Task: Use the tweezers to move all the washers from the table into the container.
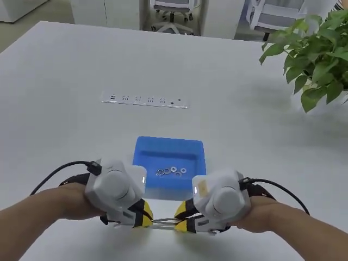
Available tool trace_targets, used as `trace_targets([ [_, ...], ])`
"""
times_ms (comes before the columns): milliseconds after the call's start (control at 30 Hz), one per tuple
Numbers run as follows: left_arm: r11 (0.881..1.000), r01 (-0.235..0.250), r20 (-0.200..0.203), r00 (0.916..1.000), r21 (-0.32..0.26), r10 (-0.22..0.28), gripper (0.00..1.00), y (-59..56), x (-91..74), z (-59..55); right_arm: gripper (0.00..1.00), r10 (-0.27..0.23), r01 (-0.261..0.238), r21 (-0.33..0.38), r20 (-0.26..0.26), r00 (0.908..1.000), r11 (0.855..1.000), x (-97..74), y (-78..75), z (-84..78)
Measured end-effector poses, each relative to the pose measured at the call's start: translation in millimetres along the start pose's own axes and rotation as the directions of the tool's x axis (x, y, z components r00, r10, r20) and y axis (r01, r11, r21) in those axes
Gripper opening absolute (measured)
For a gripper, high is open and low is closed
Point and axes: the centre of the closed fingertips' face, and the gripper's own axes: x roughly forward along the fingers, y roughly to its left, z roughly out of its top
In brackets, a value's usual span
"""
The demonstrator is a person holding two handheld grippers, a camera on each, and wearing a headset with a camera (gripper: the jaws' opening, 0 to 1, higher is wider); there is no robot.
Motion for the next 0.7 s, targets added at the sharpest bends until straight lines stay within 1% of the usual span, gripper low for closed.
trace_targets([
  [333,1.0,0.004,-0.03,0.9996,0.004,-0.004,0.05,-1.4,3.9,-6.4,0.11,0.0,0.0,0.01,-0.001,1.0,1.0,-0.1,0.9,0.4],
  [467,1.0,0.008,-0.026,0.9996,-0.007,-0.008,0.05,-1.1,4.3,-5.8,0.11,0.002,-0.001,0.007,-0.007,1.0,1.0,-1.1,1.6,-0.5],
  [567,1.0,0.012,-0.027,0.9995,-0.021,-0.013,0.05,-1.6,4.2,-6.1,0.12,0.003,-0.003,0.018,-0.01,0.9999,1.0,-1.5,0.7,-2.2],
  [700,1.0,0.016,-0.034,0.9993,-0.018,-0.017,0.06,-2.4,3.9,-6.2,0.13,0.002,-0.002,0.018,-0.02,0.9998,1.0,-2.7,0.4,-3.5],
])
